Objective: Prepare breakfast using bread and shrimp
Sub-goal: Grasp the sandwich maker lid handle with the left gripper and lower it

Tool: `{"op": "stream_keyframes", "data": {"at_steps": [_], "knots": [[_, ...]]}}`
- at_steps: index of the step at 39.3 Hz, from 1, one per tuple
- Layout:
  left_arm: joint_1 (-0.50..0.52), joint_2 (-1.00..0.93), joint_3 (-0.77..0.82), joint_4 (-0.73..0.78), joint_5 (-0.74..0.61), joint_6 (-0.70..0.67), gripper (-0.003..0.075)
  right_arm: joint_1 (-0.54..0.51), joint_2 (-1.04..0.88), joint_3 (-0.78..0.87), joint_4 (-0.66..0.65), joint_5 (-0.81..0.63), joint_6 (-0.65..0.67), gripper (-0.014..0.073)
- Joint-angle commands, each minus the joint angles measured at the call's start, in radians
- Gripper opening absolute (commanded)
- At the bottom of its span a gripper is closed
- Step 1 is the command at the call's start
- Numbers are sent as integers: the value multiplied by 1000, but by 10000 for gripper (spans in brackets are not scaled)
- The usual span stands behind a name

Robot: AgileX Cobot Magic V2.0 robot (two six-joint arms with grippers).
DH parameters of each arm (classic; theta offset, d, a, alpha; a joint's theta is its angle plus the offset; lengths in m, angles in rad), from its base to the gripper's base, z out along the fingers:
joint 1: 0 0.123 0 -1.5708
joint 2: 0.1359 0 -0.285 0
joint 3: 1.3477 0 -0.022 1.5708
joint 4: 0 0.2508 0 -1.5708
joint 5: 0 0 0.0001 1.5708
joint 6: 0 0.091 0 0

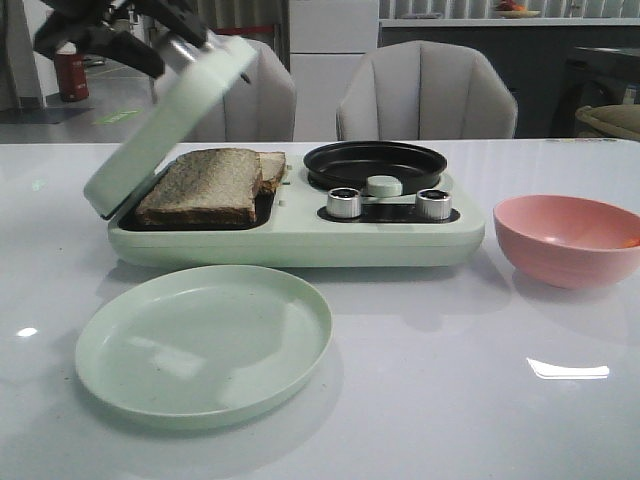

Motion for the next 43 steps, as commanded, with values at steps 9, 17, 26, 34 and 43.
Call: {"op": "stream_keyframes", "data": {"at_steps": [9, 17, 26, 34, 43], "knots": [[-166, -26, -20, 306, -59, -3, 386, -1, 7, -29, 1, -87, -2, 484], [-196, -19, -20, 351, -47, -3, 386, -1, 7, -29, 1, -87, -2, 484], [-196, -47, -67, 567, 33, -84, 386, -1, 7, -29, 1, -87, -2, 484], [-196, -125, -132, 850, 113, -239, 386, -1, 7, -29, 1, -87, -2, 484], [-193, -250, -137, 1148, 170, -452, 386, -1, 7, -29, 1, -87, -2, 484]]}}
